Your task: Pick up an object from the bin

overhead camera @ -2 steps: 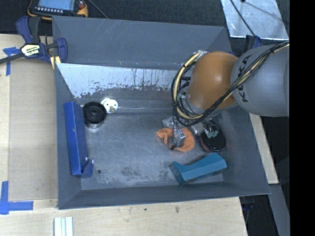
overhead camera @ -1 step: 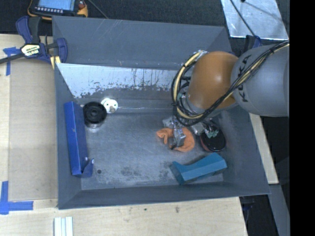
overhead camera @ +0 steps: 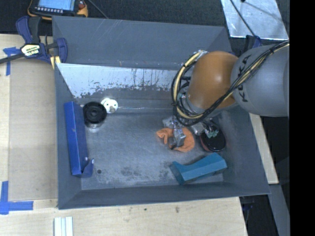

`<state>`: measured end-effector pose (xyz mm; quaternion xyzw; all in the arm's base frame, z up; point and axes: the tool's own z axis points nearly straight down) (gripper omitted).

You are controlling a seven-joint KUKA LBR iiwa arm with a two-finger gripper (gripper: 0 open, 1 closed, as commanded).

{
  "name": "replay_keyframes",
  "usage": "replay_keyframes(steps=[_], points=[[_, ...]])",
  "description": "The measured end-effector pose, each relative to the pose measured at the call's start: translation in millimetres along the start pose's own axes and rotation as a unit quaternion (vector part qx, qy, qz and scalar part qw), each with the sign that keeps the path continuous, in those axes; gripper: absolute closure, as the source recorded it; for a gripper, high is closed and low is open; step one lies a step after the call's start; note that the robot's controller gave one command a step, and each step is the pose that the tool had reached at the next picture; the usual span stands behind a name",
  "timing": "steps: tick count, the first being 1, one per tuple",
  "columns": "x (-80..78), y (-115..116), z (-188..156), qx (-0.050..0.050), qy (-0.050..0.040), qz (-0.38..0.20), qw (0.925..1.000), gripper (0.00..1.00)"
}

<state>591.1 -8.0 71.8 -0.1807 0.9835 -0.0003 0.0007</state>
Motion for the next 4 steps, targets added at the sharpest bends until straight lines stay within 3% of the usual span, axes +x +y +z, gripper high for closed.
replay_keyframes(steps=[4], points=[[0.0, 0.0, 0.0, 0.000, 0.0001, 0.000, 1.0000, 1.00]])
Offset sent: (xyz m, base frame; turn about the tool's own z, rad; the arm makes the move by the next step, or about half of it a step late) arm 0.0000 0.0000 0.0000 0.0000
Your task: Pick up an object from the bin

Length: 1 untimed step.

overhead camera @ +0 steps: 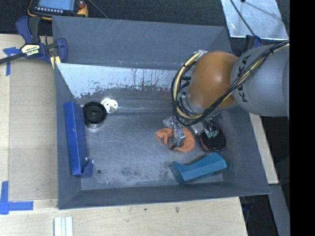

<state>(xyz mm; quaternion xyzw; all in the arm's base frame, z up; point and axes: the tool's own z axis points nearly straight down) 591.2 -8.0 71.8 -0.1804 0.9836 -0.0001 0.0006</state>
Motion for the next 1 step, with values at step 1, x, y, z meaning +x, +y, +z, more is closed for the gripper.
replay_keyframes(steps=[1], points=[[0.0, 0.0, 0.0, 0.000, 0.0000, 0.000, 1.0000, 1.00]])
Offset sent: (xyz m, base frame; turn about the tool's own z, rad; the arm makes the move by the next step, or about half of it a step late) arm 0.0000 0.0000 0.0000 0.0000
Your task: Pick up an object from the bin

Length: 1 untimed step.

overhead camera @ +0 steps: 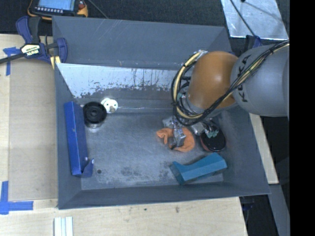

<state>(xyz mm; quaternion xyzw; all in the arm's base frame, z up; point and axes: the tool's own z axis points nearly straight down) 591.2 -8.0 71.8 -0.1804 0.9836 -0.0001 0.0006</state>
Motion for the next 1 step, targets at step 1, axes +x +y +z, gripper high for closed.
replay_keyframes(steps=[1], points=[[0.0, 0.0, 0.0, 0.000, 0.0000, 0.000, 1.0000, 1.00]])
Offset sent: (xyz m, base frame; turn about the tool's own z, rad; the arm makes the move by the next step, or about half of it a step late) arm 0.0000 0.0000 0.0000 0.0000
